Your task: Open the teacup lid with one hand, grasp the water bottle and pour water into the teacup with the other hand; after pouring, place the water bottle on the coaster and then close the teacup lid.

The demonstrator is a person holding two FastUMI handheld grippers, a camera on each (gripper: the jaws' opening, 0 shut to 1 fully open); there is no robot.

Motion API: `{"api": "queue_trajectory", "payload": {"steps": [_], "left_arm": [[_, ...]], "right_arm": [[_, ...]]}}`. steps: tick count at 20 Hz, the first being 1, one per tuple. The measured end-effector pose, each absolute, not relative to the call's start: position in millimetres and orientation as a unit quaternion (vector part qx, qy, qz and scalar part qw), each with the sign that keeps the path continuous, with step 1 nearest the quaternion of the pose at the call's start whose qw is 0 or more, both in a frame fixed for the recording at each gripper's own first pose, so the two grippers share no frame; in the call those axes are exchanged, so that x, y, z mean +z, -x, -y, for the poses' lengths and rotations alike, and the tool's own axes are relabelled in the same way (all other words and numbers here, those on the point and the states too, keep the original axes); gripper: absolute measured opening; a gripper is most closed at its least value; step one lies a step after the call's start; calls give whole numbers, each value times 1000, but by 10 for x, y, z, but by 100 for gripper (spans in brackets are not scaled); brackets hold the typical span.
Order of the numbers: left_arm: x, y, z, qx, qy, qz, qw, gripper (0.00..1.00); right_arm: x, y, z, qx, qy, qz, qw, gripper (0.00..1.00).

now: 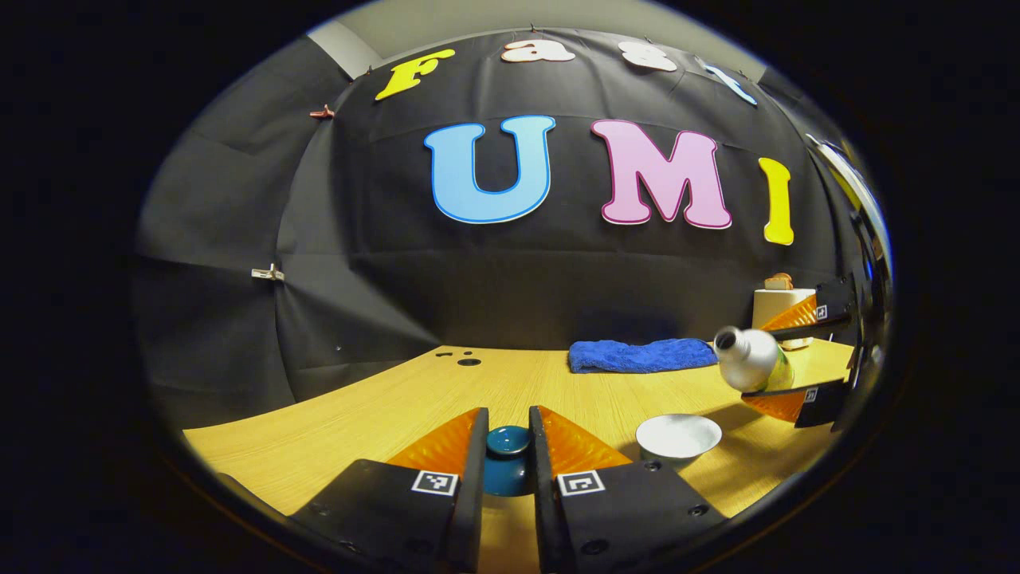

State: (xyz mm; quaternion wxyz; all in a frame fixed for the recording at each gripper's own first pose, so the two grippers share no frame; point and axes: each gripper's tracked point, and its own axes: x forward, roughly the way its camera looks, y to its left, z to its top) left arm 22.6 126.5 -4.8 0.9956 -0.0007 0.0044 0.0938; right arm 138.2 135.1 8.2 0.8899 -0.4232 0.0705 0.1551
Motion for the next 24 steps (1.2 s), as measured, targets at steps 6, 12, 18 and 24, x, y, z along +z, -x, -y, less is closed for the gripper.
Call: {"api": "queue_trajectory", "payload": {"steps": [6,12,18,24], "left_arm": [[-42,-218,-1274,97,0,-4,995,31],[-51,-223,-1274,97,1,-4,995,31],[-56,-228,-1276,99,1,-4,995,31],[-60,-230,-1277,100,1,-4,995,31]], "right_arm": [[189,-1342,-1287,169,67,-68,981,78],[284,-1254,-1285,134,-51,-37,989,78],[298,-1276,-1248,110,-37,-56,992,78],[317,-1270,-1234,109,-37,-65,991,78]]}}
